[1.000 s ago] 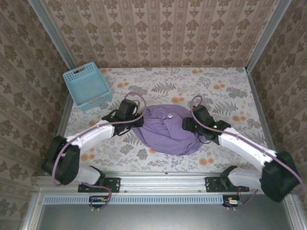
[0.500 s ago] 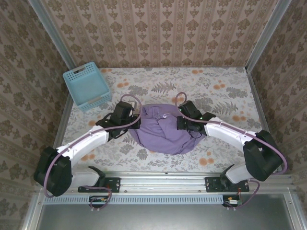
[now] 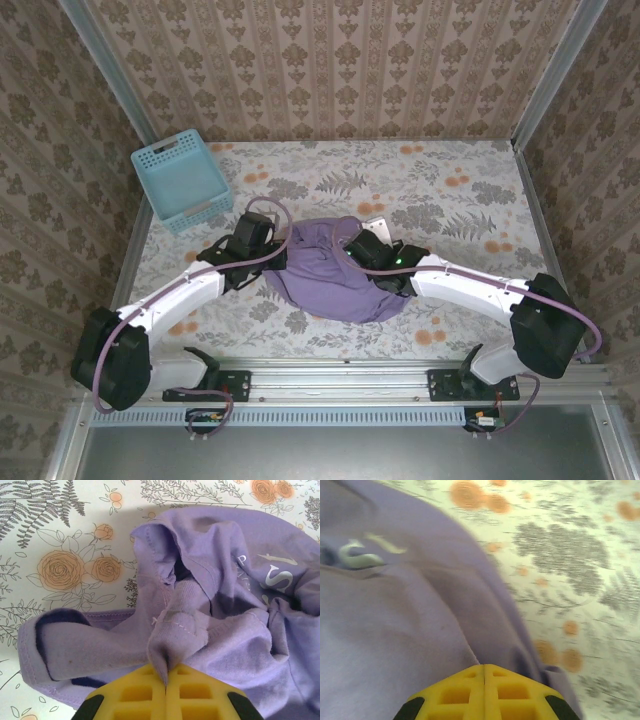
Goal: Fold the inside-out t-shirt
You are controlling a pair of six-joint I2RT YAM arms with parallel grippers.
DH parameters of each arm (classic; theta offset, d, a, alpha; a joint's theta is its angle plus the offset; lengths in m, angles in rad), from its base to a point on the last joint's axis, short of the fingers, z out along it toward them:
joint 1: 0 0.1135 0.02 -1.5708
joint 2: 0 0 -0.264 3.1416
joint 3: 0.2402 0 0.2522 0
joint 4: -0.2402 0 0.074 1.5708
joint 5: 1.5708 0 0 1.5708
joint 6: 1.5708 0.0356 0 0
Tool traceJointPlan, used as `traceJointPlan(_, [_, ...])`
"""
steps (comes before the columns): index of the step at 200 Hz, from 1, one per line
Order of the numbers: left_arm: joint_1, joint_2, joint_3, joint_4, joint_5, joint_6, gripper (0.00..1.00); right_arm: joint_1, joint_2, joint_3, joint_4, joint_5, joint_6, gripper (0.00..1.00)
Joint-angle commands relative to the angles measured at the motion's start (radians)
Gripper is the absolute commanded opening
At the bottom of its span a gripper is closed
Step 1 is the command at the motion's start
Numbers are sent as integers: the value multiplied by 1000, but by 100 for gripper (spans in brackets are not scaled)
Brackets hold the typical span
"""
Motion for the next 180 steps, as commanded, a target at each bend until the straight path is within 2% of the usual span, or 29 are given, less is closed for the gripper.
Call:
traceJointPlan(1, [15, -32, 3, -31, -24, 16, 0, -6, 10, 23, -117, 214, 54, 0])
traceJointPlan(20, [21, -40, 2, -40, -25, 19, 0, -4, 13, 25, -107, 204, 41, 0])
traceJointPlan(48, [26, -47, -1, -41, -25, 20, 0, 9, 85, 59, -99, 90, 1, 0])
traceJointPlan(72, [29, -51, -5, -41, -20, 23, 0, 0, 78, 50, -76, -16, 26, 33])
traceJointPlan(81, [31, -54, -4, -45, -19, 25, 0, -17, 50, 37, -62, -56, 37, 43])
traceJointPlan(128, [29, -132, 7, -31, 43, 45, 0, -114, -156, -20, 38, -311, 30, 58])
traceJointPlan(140, [29, -173, 31, -21, 66, 49, 0, -123, -184, -19, 48, -341, 33, 61])
traceJointPlan(157, [31, -185, 165, -64, 67, 83, 0, -133, -213, -22, 58, -338, 54, 62])
traceJointPlan(180, [17, -99, 512, -200, 92, 163, 0, -152, -273, -55, 101, -327, 92, 63])
